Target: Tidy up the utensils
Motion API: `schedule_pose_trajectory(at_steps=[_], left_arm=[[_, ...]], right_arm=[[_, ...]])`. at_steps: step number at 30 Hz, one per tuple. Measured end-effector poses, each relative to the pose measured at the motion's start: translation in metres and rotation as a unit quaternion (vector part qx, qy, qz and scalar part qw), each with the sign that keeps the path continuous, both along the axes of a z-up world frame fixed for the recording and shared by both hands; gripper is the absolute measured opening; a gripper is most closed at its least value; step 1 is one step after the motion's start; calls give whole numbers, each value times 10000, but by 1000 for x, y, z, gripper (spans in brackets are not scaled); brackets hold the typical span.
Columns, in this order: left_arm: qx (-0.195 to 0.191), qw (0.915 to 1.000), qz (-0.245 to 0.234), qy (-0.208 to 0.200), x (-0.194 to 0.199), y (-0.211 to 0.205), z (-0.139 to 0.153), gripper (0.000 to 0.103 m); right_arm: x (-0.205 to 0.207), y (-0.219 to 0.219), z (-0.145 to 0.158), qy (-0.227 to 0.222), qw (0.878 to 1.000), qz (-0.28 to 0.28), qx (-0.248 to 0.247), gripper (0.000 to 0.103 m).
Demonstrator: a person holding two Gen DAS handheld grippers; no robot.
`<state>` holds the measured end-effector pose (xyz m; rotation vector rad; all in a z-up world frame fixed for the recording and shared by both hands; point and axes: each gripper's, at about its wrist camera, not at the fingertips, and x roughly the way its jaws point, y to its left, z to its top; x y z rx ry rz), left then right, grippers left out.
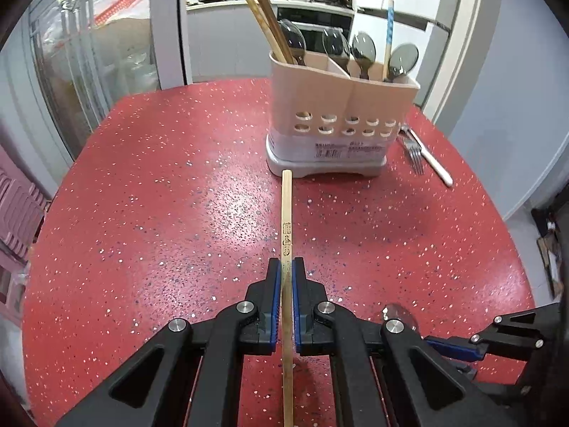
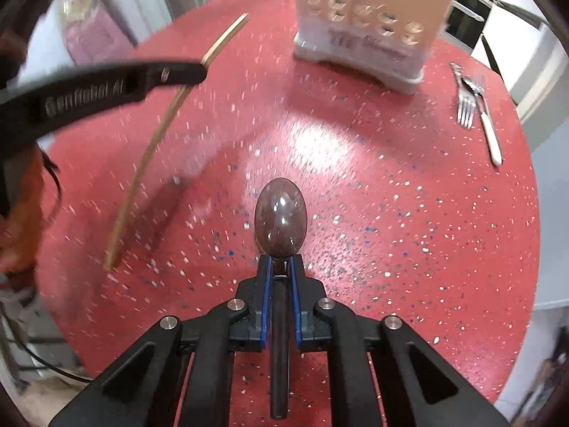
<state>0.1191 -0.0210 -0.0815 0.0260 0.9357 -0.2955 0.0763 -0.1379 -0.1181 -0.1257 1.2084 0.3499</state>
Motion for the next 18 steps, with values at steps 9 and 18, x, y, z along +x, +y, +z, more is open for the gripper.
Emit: schedule_pose_trajectory(at_steps=[9,18], left_arm=[[-345,9986,168,-368,-18,13,25,29],[-546,9948,357,-776,-27,21,62,29]], right_arm=[[-9,-33,51,-1077,9886,-183,1035,11],[0,-56,85,-1686,9713,-428,1624,11]])
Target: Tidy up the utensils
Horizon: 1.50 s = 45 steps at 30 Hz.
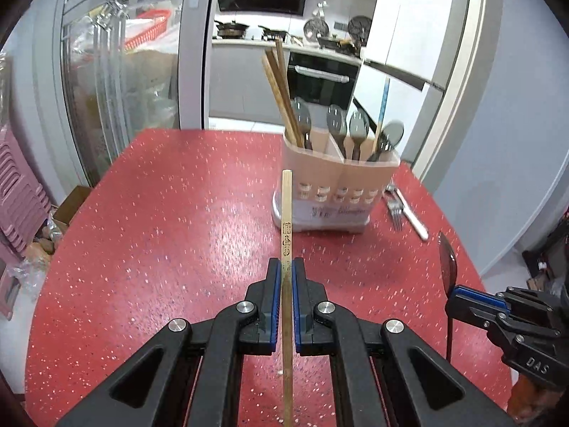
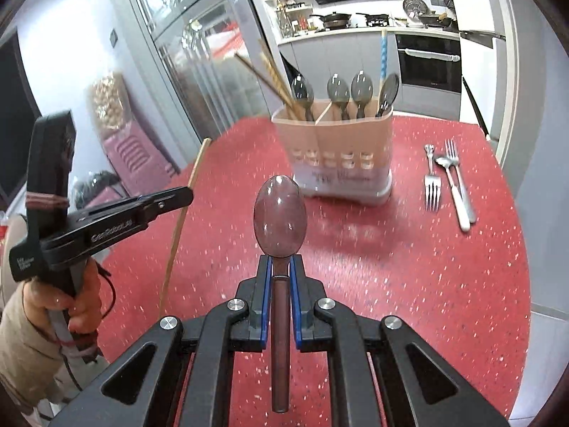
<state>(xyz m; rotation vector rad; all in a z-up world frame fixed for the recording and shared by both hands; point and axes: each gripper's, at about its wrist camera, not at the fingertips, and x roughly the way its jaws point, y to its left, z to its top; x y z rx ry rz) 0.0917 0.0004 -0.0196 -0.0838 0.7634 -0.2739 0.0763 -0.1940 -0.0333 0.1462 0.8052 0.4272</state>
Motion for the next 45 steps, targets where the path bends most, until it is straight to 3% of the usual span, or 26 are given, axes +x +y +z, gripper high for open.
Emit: schedule_pose_trajectory(at_steps=[8,21,34,45], left_arm=[[-162,9990,41,-407,17,-9,42,29],[-423,9944,115,-957,85,-35,103,29],[-386,9921,394,-1126,144,-50,113,29],[-342,9877,694,-1360,186,-54,111,29]], right_arm=[[11,-14,35,-258,9995,-114,155,11],[81,-39,79,-481,9971,-340,481,11],[152,-39,100,-653,9960,-382,480,11],[201,-41,91,-663,9941,-549,653,11]])
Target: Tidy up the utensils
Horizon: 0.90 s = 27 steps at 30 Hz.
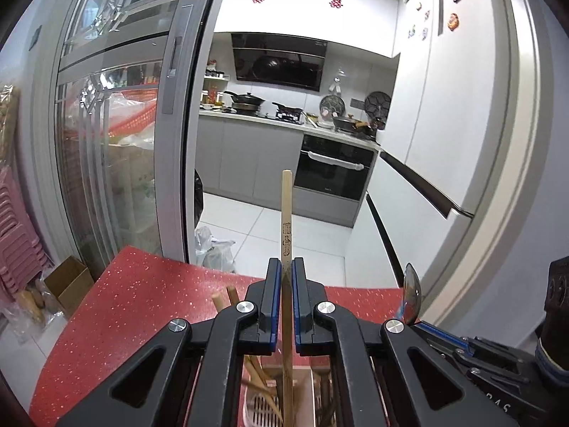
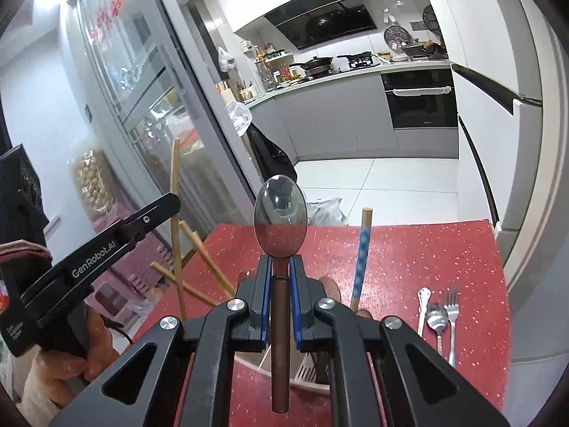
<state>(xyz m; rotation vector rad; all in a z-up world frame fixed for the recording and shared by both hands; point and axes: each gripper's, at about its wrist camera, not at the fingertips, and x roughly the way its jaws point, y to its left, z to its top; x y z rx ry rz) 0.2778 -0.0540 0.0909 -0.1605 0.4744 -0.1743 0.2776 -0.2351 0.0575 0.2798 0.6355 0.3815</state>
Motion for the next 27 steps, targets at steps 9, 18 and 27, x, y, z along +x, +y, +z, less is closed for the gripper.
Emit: schedule_pose_trajectory(at_steps=[9,18,27], left_arm=[[-123,9993,263,-249,18,1,-19,29],[-49,9952,529,-819,22,-12,-24,29],[408,9952,464,-764,0,-25,-65,29]], right_arm=[[22,8,-23,-281,9992,-231,-136,11],[21,11,-36,-708,9964,-370,-271,11],[12,19,-64,-716,9959,-347,-436,11]])
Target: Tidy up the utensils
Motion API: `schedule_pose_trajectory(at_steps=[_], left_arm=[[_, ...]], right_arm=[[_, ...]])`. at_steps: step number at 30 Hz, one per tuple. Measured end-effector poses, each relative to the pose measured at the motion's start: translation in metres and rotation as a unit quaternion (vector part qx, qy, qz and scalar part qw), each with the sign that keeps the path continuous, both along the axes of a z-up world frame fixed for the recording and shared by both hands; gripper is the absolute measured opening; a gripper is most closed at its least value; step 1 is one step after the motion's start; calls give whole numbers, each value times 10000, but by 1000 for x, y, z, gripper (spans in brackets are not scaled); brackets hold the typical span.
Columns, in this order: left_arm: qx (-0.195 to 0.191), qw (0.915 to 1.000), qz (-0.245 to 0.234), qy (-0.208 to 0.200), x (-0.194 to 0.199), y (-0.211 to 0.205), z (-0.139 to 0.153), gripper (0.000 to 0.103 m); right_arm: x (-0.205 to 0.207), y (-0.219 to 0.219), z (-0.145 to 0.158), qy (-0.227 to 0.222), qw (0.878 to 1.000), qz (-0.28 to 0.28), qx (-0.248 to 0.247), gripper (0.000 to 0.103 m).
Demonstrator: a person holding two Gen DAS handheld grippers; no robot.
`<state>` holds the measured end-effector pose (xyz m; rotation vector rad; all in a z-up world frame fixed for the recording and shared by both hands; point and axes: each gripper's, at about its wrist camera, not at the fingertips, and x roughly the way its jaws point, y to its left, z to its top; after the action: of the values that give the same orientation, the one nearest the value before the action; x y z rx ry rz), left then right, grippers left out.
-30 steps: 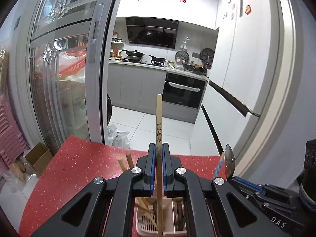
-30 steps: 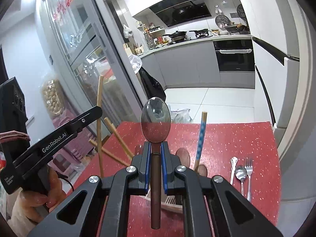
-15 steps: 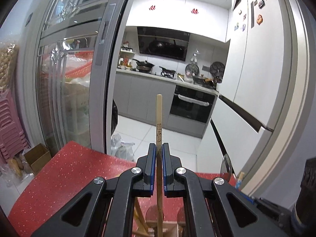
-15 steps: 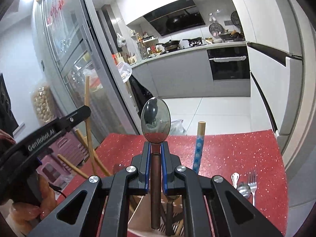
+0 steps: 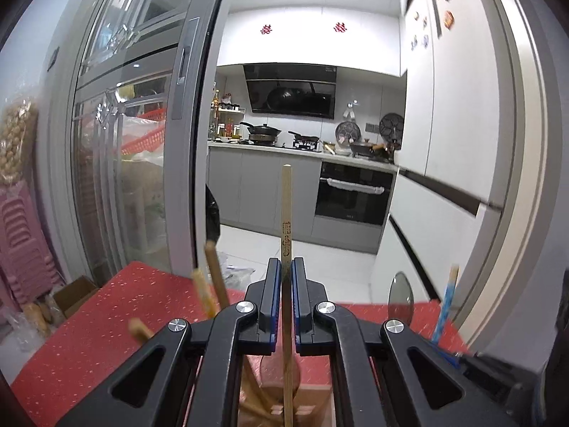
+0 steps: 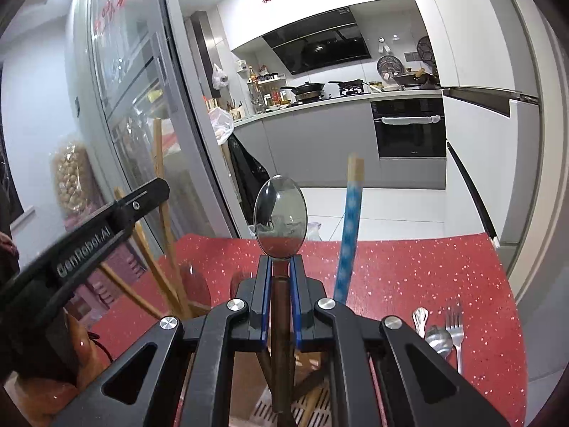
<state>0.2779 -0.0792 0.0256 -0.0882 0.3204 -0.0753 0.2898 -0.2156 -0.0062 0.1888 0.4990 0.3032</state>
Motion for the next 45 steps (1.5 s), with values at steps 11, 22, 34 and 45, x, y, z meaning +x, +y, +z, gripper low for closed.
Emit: schedule_pose_trajectory(at_steps=[11,22,34,45], left_arm=[[365,9968,-67,702,-19,9,-27,30],[520,9925,-194,1085,-62,17,-29,30],[387,9926,-105,1143,-104,38,-26,103],[362,9948,116,947,-117,51,-35,103]], right_arm=[[-19,-3,-5,278,9993,158,-183,11],[-60,-9,9,510,9987,26,-50,47],[-121,-5,18,657,9950,-665,-360,79],[-141,-1,25,380,9868,-1357,-794,103]])
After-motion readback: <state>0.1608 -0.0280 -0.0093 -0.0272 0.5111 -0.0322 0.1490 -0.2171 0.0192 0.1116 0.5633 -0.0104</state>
